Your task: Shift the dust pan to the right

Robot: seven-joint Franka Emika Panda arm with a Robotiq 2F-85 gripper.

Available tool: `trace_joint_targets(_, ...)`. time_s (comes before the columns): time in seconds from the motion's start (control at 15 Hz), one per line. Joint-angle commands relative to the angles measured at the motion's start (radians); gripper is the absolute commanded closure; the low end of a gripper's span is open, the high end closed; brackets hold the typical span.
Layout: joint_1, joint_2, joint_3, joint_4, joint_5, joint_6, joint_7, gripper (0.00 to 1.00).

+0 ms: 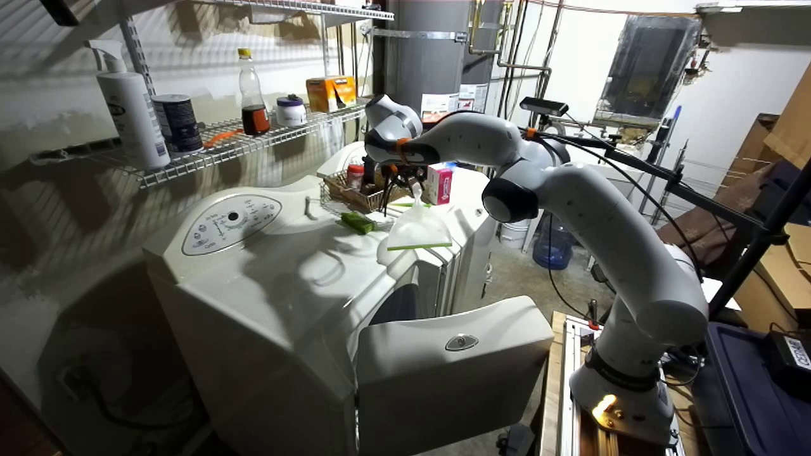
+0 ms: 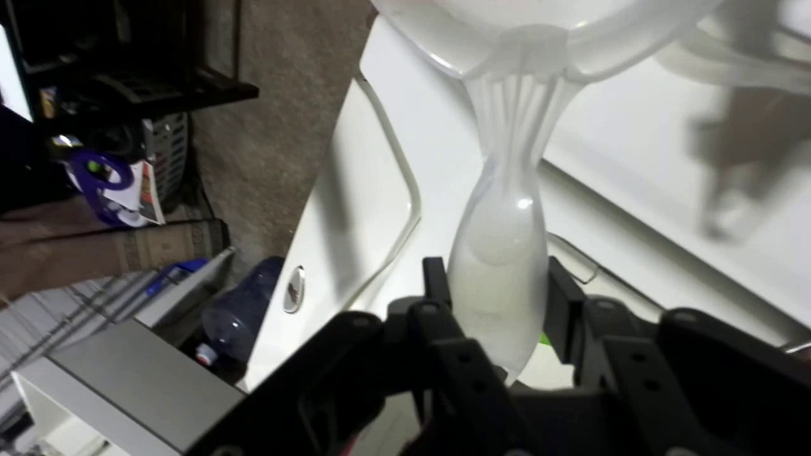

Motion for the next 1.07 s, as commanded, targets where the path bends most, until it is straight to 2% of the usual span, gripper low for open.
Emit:
trace_joint_targets(0.0,-0.048,0.038,-0.037,0.095,0.014,-0.115,0.126,0.87)
trace_joint_targets(0.53,-0.134,0.043,-0.075,0.196,0.04,-0.277,0.445,0.87)
trace_joint_targets(1.0,-0.13,0.068,-0.086,0.251,0.027,-0.228,0.807,0.87)
